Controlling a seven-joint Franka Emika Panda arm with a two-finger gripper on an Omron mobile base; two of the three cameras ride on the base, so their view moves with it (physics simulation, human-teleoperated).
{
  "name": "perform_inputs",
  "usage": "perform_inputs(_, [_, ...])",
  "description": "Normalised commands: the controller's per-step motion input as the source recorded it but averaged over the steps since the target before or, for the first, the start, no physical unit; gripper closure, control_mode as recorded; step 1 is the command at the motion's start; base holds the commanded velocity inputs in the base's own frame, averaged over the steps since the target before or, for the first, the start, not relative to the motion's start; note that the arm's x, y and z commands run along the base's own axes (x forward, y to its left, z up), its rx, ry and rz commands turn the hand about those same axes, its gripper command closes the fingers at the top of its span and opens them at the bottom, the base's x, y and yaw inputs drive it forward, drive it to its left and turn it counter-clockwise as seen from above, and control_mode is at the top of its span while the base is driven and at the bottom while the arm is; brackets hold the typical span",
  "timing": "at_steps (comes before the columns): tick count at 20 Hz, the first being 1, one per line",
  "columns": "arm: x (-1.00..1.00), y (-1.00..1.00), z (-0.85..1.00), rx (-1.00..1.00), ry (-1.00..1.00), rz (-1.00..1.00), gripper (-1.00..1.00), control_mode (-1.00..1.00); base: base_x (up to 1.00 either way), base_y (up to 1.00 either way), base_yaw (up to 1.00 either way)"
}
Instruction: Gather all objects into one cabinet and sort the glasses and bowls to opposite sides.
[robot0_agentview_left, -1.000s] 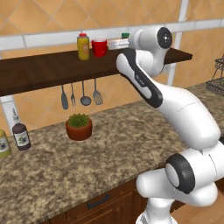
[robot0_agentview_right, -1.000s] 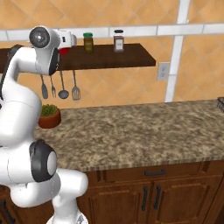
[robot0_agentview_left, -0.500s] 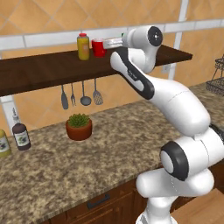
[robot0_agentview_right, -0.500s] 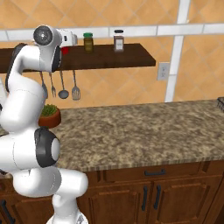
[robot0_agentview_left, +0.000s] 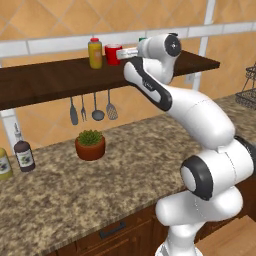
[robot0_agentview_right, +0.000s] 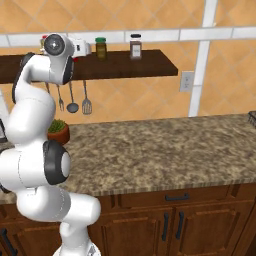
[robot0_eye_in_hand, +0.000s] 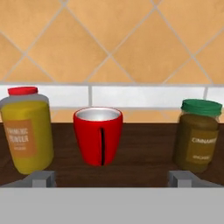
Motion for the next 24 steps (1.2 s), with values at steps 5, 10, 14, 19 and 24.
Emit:
perform_inputs(5, [0.21, 0.06, 0.0, 0.0, 0.0, 0.0, -1.0, -1.0, 0.0, 0.0, 0.0])
perform_inputs(10, [0.14, 0.17, 0.0, 0.0, 0.0, 0.0, -1.0, -1.0, 0.0, 0.0, 0.0])
perform_inputs(14, [0.13, 0.01, 0.0, 0.0, 0.0, 0.0, -1.0, -1.0, 0.0, 0.0, 0.0])
perform_inputs(19, [0.11, 0.02, 0.0, 0.0, 0.0, 0.0, -1.0, -1.0, 0.0, 0.0, 0.0])
perform_inputs(24, [0.29, 0.15, 0.0, 0.0, 0.01, 0.0, -1.0, -1.0, 0.0, 0.0, 0.0])
